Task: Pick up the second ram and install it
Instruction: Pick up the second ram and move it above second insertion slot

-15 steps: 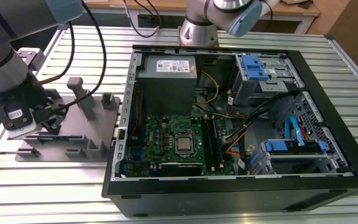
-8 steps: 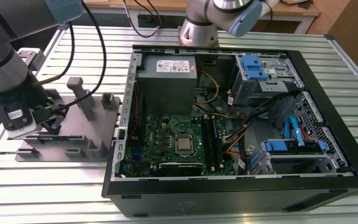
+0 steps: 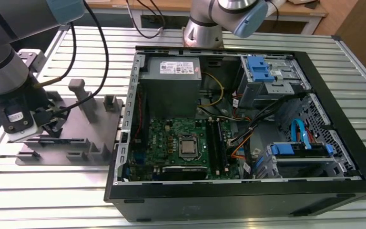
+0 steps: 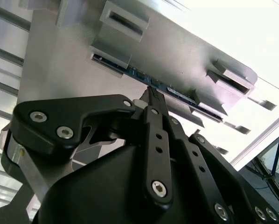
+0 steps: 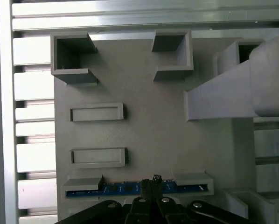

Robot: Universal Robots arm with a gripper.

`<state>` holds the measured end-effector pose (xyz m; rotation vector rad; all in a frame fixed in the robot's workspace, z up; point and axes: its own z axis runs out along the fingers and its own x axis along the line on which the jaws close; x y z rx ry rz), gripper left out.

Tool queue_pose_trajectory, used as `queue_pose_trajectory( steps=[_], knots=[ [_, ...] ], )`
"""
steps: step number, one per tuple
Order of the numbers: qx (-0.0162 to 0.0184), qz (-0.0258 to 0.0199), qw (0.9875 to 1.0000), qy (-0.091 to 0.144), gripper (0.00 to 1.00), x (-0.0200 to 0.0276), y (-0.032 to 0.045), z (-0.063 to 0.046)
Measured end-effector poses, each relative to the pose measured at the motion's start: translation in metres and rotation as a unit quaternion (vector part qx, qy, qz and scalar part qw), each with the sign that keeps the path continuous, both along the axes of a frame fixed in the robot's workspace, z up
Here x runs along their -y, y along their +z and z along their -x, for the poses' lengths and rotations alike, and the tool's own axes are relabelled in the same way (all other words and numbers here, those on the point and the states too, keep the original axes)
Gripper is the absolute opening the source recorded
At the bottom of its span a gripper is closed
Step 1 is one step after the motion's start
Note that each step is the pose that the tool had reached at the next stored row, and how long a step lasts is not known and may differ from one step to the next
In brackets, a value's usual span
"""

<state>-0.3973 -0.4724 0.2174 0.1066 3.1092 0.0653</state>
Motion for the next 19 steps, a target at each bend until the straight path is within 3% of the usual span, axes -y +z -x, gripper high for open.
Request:
queue_pose_trajectory(
  steps=[4, 8, 14, 19],
  knots=[
    [0.0, 0.0, 0.9997, 0.026, 0.07, 0.0, 0.0, 0.0],
    [-0.0001, 0.0, 0.9983, 0.059, 0.07, 0.0, 0.0, 0.0],
    [0.0, 0.0, 0.995, 0.1, 0.07, 0.0, 0.0, 0.0],
    [0.0, 0.0, 0.991, 0.134, 0.07, 0.0, 0.0, 0.0]
  ],
)
